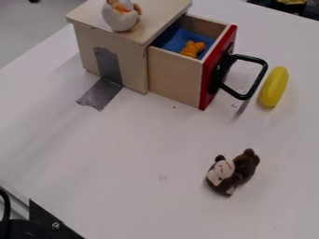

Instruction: Closes the draw

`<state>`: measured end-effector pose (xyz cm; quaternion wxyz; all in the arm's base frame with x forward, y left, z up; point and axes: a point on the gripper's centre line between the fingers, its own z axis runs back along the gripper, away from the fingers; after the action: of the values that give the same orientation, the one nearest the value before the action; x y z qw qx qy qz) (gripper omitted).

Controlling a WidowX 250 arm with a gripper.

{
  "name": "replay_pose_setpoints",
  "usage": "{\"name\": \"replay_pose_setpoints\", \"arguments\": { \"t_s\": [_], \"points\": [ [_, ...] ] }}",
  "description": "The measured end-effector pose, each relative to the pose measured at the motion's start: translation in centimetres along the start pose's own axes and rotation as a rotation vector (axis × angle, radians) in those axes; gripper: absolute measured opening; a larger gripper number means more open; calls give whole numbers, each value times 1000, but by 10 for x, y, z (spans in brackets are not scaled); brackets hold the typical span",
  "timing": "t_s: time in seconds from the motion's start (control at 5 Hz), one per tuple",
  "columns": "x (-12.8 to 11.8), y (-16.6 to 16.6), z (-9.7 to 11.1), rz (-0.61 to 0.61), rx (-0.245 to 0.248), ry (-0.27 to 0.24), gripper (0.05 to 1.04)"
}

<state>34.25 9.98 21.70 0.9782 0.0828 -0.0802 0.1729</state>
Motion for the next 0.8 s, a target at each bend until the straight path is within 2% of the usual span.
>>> {"name": "replay_pose_setpoints", "arguments": {
  "t_s": [0.2,0.4,0.6,0.8],
  "points": [
    [-1,-2,-10,-3,1,32,1000],
    [-2,-32,-18,-50,-33,28,1000],
    [-5,-82,-36,-145,-26,52,1000],
    [-3,-117,-54,-175,-37,59,1000]
  ]
}}
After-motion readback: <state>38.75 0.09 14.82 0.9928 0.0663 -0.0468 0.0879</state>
